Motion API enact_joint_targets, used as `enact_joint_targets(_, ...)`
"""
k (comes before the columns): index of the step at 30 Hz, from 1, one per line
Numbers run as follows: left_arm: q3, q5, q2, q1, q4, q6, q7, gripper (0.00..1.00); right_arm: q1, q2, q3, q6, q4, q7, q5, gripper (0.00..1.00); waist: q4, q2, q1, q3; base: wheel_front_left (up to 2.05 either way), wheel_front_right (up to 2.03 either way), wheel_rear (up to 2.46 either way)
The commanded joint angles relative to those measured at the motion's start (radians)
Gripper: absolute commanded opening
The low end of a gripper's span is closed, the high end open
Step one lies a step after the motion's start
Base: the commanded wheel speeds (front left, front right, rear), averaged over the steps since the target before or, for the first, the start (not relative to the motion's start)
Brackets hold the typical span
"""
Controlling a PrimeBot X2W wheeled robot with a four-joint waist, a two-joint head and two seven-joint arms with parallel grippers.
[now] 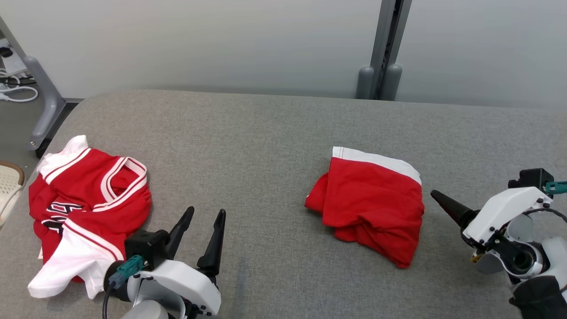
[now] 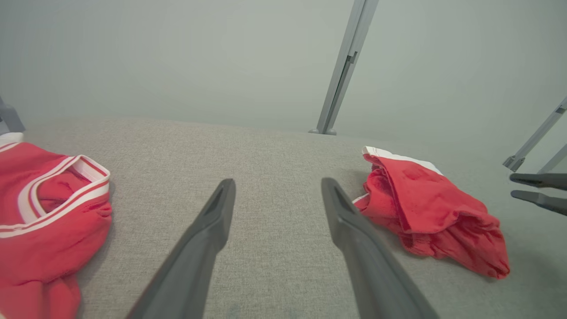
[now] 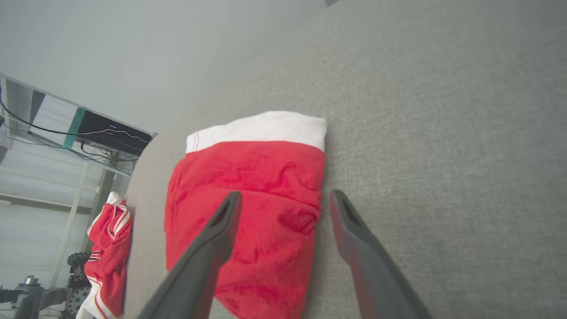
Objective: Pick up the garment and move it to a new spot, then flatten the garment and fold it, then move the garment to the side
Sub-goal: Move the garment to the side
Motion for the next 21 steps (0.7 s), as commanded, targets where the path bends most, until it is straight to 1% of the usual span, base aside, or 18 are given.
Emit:
enact_joint_targets(1, -0.002, 0.006, 0.003, -0.014, 0.001, -0.004, 0.002, 1.0, -0.029, 0.006, -0.014, 0.002, 0.049, 0.028, -0.004, 1.0, 0.008, 0.0, 0.0, 0.009, 0.0, 0.0, 0.0)
enact_joint_targets(4, -0.002, 0.007, 0.008, -0.022, 0.003, -0.002, 0.008, 1.0, -0.081, 0.016, -0.038, 0.002, 0.135, 0.078, 0.002, 1.0, 0.019, 0.0, 0.0, 0.02, 0.0, 0.0, 0.0)
enact_joint_targets(5, -0.002, 0.007, 0.008, -0.022, 0.003, -0.002, 0.008, 1.0, -0.081, 0.016, -0.038, 0.002, 0.135, 0.078, 0.002, 1.0, 0.019, 0.0, 0.0, 0.02, 0.0, 0.0, 0.0)
enact_joint_targets(7, -0.003, 0.006, 0.008, -0.026, 0.004, -0.003, 0.008, 1.0, -0.11, 0.024, -0.041, 0.002, 0.194, 0.134, 0.005, 1.0, 0.027, 0.0, 0.0, 0.025, 0.0, 0.0, 0.0)
enact_joint_targets(9, -0.003, 0.006, 0.006, -0.027, 0.005, -0.003, 0.009, 1.0, -0.14, 0.023, -0.038, 0.002, 0.235, 0.178, -0.002, 1.0, 0.035, 0.0, 0.0, 0.031, 0.0, 0.0, 0.0)
enact_joint_targets(13, -0.003, 0.003, 0.002, -0.031, 0.007, -0.004, 0.008, 1.0, -0.187, 0.021, -0.038, 0.002, 0.327, 0.23, -0.027, 1.0, 0.05, 0.0, 0.0, 0.042, 0.0, 0.0, 0.0)
enact_joint_targets(17, 0.0, 0.002, -0.001, -0.038, 0.01, -0.005, 0.006, 1.0, -0.232, 0.025, -0.045, 0.002, 0.41, 0.263, -0.046, 1.0, 0.065, 0.0, 0.0, 0.052, 0.0, 0.0, 0.0)
enact_joint_targets(21, -0.001, 0.002, -0.007, -0.042, 0.014, -0.007, 0.004, 1.0, -0.261, 0.038, -0.064, 0.002, 0.487, 0.267, -0.047, 1.0, 0.08, 0.0, 0.0, 0.057, 0.0, 0.0, 0.0)
